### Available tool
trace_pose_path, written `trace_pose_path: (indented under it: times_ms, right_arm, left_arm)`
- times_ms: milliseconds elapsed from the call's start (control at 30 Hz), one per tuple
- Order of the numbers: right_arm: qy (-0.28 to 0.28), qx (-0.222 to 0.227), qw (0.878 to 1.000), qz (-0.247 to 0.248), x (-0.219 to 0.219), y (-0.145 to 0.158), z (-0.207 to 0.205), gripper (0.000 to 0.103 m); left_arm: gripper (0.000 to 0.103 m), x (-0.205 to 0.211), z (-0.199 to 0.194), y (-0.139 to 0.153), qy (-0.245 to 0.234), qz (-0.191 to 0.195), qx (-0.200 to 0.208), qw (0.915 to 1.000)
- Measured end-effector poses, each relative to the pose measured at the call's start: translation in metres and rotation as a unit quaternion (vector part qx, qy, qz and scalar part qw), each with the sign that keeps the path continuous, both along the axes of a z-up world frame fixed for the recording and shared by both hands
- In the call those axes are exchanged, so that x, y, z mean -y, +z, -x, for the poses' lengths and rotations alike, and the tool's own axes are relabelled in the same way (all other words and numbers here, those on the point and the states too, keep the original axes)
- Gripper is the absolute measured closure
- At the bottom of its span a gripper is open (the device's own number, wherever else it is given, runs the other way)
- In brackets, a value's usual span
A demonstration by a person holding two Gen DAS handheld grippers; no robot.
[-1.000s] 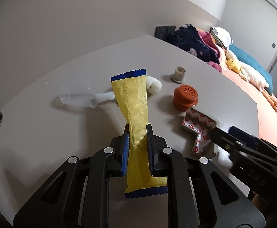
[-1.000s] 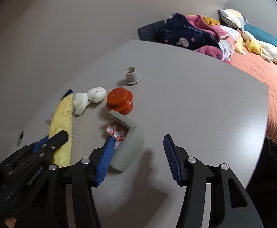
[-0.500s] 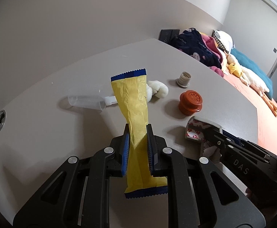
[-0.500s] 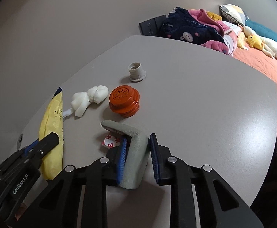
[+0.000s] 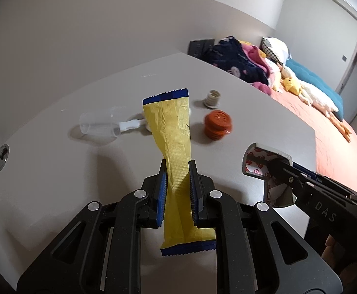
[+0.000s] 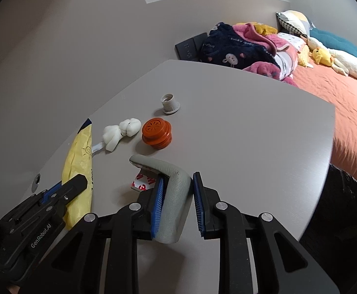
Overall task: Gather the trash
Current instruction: 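Carry the yellow wrapper and grey foam with both tools over the trash bin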
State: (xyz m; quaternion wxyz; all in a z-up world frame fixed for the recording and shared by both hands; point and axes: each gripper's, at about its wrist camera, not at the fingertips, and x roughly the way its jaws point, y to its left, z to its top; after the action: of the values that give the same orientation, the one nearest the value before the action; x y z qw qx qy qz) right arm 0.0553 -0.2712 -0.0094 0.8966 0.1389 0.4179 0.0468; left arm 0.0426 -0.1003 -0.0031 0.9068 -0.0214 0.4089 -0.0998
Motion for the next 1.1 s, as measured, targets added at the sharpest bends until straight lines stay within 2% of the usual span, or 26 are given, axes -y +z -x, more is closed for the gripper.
trace_pose_path:
  times_ms: [567,1100]
  right_arm:
    - [-0.024,0.018,1.0,0.008,0.031,0.025,0.067,0.078]
    - [-0.055,0.026,0.998,0.008,0.067,0.029,0.117,0.078]
  left_arm:
    - [0.087,0.041,0.051,0.013,-0.053,0.001,0.01,0.9985]
    - [0.087,0.081,0.084,0.022,-0.095,-0.001,0.019,0.9953]
